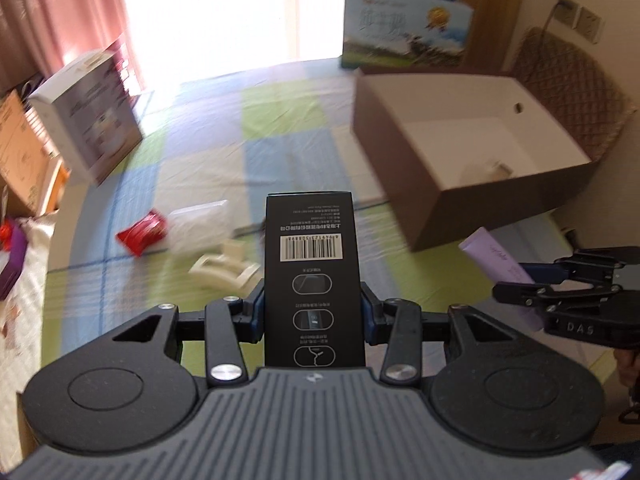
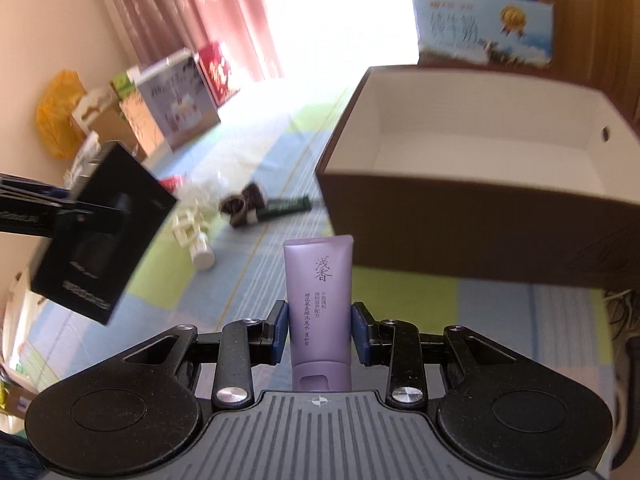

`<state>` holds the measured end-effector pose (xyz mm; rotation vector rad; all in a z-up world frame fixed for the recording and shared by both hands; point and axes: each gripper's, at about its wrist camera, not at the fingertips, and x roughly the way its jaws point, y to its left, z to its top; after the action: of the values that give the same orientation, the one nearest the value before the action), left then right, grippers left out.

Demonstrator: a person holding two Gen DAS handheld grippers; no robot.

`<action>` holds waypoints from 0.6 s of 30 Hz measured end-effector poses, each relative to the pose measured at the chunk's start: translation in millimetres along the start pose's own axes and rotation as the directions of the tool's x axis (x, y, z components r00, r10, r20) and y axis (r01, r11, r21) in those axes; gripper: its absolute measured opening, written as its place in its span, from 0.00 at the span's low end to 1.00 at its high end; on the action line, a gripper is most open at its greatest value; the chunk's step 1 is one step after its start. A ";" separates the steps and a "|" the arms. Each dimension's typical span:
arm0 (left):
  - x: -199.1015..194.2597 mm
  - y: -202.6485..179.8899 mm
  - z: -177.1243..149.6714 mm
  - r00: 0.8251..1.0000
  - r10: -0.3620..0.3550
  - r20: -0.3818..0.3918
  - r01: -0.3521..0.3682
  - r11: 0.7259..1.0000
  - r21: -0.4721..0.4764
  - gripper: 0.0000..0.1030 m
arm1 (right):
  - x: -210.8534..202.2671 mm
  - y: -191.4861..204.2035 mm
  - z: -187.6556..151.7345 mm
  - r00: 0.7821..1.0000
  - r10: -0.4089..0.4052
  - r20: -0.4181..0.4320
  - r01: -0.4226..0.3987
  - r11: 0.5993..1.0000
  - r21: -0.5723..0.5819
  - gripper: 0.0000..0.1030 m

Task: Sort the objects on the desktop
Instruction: 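Carry the black box with the left tool while the right tool carries the tube to the brown box, then drop the tube from the right tool while the left tool releases the black box inside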

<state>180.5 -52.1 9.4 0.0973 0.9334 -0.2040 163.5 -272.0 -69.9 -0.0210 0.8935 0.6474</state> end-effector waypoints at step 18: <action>49.4 -115.5 136.3 0.977 -0.152 0.150 0.145 0.988 0.061 0.37 | -67.8 -117.1 80.8 0.959 -0.149 0.240 0.151 0.988 0.011 0.30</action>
<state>291.5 -194.7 51.0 0.0569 0.7817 -0.3686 253.2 -379.4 2.6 -0.0168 0.6476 0.4991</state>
